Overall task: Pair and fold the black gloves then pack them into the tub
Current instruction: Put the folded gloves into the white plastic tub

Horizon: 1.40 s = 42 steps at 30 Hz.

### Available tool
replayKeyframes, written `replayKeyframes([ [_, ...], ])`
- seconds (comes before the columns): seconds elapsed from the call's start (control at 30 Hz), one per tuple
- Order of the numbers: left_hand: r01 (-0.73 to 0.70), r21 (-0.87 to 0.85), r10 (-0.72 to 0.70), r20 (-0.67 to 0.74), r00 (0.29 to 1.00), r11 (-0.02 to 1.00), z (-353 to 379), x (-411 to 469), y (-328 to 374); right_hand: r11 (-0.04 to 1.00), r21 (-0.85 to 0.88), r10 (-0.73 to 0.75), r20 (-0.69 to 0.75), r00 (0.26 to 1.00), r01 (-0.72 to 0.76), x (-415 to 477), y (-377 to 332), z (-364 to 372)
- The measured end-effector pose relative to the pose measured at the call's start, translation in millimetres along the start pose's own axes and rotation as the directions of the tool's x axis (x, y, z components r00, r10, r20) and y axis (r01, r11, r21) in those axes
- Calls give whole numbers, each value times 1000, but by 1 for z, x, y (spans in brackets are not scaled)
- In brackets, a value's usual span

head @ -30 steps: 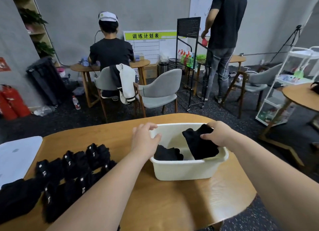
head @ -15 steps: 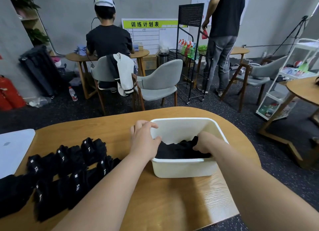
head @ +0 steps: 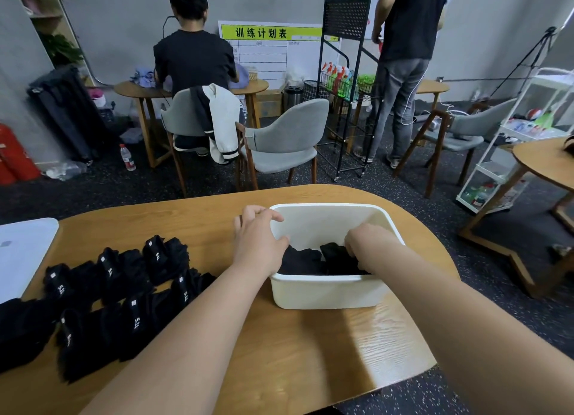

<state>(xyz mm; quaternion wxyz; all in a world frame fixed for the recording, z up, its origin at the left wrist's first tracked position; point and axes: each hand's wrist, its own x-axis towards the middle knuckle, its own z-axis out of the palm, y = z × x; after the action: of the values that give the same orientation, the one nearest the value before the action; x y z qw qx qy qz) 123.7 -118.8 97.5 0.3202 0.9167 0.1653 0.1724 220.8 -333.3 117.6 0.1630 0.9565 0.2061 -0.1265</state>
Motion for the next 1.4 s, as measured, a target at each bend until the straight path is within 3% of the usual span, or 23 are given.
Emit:
replayKeyframes([
  [0.37, 19, -36, -19, -7, 1000, 999, 2, 1, 0, 973, 227, 5, 185, 983, -48, 2, 2, 3],
  [0.6, 10, -23, -10, 9, 1000, 1000, -2, -1, 1, 988, 150, 8, 254, 967, -47, 7, -6, -2],
  [0.87, -16, 0, 16, 120, 993, 1000, -27, 0, 6, 997, 79, 20, 36, 999, -23, -20, -2, -26],
  [0.97, -18, -24, 21, 113, 993, 1000, -42, -5, 5, 989, 146, 35, -46, 998, -28, -31, -2, -39],
  [1.1, 10, -33, -7, 92, 996, 999, -65, -18, -4, 963, 260, -9, -215, 977, 66, -43, -15, -55],
  [1.4, 62, 23, -63, 54, 997, 998, -125, -64, -54, 905, 320, -153, -368, 917, 279, -83, -98, -101],
])
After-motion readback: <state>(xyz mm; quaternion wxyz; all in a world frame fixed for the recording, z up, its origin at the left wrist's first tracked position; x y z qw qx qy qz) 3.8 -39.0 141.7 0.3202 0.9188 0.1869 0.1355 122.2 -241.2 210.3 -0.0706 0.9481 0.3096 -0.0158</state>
